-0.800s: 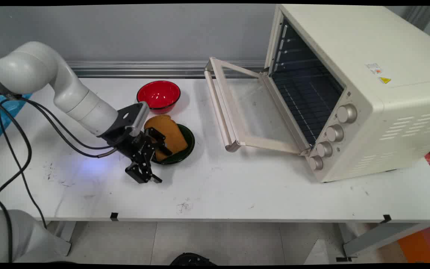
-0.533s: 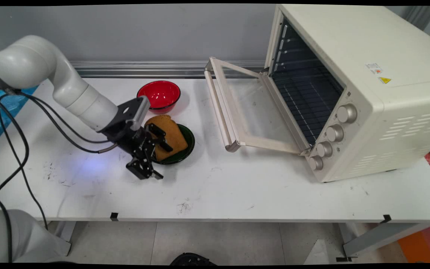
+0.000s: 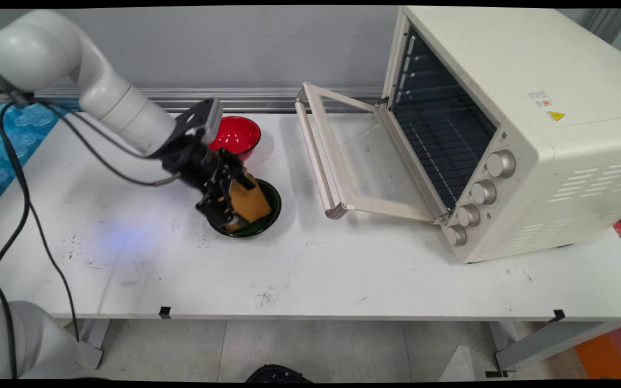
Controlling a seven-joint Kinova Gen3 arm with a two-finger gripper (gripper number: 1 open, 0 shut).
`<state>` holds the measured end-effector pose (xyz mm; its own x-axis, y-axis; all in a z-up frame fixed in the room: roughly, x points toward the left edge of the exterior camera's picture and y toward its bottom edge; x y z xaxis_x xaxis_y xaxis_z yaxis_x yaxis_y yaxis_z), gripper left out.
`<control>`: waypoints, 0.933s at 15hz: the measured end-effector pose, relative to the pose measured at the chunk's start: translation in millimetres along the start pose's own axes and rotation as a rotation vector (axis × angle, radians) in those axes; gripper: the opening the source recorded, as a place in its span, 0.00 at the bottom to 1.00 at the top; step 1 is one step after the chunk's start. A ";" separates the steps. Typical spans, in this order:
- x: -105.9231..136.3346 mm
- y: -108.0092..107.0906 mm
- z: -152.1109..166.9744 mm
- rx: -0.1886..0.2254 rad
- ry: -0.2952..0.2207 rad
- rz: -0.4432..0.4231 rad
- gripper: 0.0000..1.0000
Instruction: Close the oven
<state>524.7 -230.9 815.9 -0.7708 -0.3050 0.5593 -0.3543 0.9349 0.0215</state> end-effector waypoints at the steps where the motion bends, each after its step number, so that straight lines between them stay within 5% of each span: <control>1: 4.7 -5.1 -1.8 0.008 0.004 -0.015 1.00; 6: 23.7 -31.8 1.1 0.046 0.027 -0.077 1.00; 7: 26.3 -36.6 4.1 0.051 0.032 -0.087 0.00; 14: 31.8 -68.7 43.8 0.085 0.066 -0.132 0.00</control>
<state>501.3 -312.8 796.0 -0.6793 -0.4086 0.6097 -0.4953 0.8682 0.0299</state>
